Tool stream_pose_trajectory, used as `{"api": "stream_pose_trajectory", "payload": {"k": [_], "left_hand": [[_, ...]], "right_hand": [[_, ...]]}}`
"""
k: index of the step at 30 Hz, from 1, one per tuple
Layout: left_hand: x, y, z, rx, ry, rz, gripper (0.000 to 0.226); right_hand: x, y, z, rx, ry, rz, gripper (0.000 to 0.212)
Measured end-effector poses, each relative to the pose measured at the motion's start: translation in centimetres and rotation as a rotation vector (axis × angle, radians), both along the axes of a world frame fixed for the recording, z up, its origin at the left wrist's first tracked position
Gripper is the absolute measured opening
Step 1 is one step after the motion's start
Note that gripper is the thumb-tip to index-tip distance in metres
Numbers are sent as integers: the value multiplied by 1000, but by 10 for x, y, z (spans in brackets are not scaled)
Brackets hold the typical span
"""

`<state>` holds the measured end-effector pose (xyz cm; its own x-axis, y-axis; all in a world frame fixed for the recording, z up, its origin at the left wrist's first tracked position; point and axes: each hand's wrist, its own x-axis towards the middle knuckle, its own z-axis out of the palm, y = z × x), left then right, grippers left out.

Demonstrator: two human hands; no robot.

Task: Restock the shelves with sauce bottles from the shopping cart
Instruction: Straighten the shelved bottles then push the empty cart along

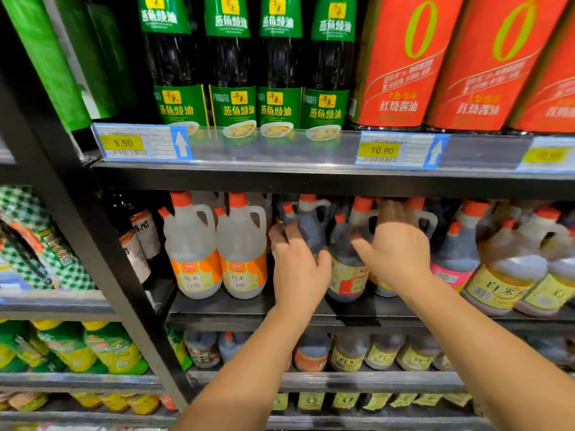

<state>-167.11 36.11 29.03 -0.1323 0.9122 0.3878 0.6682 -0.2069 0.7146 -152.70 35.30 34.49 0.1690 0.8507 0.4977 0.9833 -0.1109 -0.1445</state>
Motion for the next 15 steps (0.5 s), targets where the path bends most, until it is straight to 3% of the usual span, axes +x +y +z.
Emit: {"api": "stream_pose_trajectory", "payload": {"k": [4, 7, 15], "left_hand": [[14, 10, 2, 49, 21, 104, 71], [22, 15, 3, 84, -60, 165, 69], [26, 31, 0, 102, -94, 227, 68]], "right_hand": [[5, 3, -4, 52, 37, 128, 47], [11, 7, -5, 79, 26, 189, 43], [17, 15, -7, 13, 110, 248, 47]]}}
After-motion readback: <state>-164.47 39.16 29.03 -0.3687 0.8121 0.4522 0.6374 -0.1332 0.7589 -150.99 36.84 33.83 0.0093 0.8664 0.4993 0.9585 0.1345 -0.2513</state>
